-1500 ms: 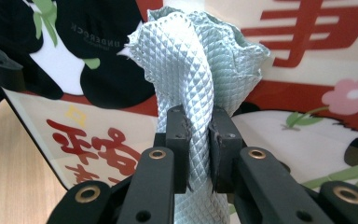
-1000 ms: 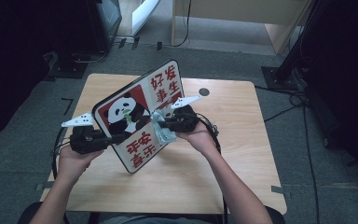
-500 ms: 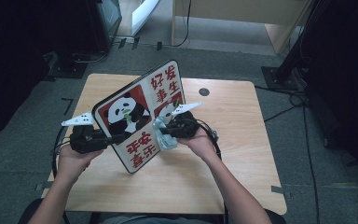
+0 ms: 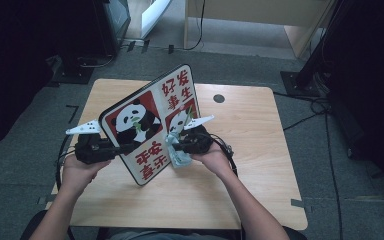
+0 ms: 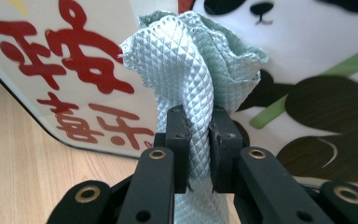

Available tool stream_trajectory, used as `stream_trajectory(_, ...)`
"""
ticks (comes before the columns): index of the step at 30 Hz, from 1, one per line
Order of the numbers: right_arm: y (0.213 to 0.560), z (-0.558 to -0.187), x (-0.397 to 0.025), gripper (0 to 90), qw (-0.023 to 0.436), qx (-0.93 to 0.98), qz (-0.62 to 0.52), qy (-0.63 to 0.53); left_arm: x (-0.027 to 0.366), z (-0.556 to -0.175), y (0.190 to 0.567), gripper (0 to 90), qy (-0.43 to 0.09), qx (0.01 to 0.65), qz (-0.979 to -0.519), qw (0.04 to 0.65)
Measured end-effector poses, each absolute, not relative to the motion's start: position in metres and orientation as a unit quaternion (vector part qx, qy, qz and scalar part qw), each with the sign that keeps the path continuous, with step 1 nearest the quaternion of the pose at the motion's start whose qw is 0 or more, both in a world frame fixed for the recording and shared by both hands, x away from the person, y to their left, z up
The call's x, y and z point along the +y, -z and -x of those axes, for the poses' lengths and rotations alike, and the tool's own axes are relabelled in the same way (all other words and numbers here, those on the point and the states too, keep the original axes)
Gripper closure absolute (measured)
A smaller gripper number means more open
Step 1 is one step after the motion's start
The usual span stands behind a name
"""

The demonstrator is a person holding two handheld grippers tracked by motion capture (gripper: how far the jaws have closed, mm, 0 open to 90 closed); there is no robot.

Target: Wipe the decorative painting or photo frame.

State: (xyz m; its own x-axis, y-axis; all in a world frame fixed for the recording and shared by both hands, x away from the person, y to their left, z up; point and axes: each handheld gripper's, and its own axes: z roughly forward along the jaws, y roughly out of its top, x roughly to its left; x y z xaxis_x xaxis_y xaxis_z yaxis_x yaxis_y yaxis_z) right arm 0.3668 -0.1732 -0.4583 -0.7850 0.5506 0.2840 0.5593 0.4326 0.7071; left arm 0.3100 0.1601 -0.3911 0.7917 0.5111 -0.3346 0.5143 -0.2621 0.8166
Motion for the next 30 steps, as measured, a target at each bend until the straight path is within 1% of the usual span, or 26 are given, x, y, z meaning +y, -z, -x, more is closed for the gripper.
stream_trajectory(6,0.464,-0.366,-0.173,81.0,0.013,-0.848,0.332,0.414,0.16,-0.31,0.391,74.7,0.002,0.322,-0.794,0.516)
stream_trajectory(14,0.457,-0.365,-0.172,81.2,0.009,-0.852,0.327,0.409,0.16,-0.311,0.391,74.8,0.004,0.325,-0.792,0.516)
stream_trajectory(30,0.402,-0.363,-0.162,81.1,-0.017,-0.843,0.292,0.452,0.159,-0.31,0.391,75.6,0.0,0.332,-0.79,0.516)
